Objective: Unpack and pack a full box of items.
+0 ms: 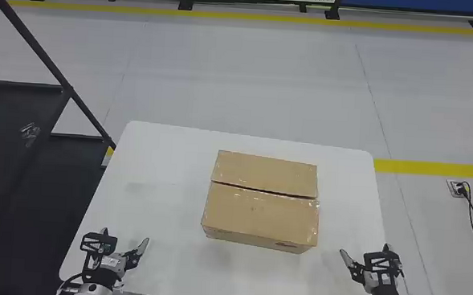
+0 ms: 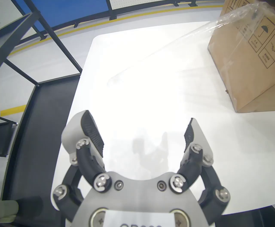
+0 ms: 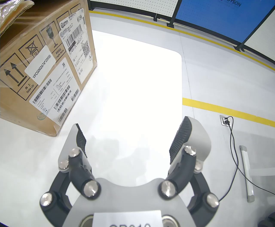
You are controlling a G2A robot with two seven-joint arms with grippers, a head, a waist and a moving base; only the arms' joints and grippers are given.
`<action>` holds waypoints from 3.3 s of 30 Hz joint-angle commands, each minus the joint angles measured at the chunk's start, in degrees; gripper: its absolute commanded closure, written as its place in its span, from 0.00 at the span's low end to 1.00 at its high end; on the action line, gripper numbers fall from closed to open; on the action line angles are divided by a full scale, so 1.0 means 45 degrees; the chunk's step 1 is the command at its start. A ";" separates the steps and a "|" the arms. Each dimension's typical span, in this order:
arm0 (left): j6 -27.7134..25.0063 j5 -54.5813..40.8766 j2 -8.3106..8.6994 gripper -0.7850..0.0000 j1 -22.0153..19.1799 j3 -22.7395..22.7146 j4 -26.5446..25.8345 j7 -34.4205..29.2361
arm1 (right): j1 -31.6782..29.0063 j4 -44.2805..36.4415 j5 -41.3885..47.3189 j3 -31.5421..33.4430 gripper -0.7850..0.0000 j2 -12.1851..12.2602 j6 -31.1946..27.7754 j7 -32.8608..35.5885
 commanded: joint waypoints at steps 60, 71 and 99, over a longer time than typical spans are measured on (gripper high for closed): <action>-0.6754 -0.9809 0.0146 0.00 -0.3602 -0.1240 0.0407 -0.2313 | 0.5833 0.1259 1.3058 0.0075 0.00 0.0285 -0.5379 0.8757; -0.6544 -0.9926 0.0161 0.00 -0.3700 -0.1158 0.0543 -0.2606 | 0.7558 0.3704 1.6246 -0.0690 0.00 0.0465 -0.7039 1.1830; -0.7394 -0.9871 0.0283 0.00 -0.4206 -0.0130 -0.0107 -0.4191 | 0.6336 0.1210 1.9481 -0.2139 0.00 0.2570 -1.0206 1.2976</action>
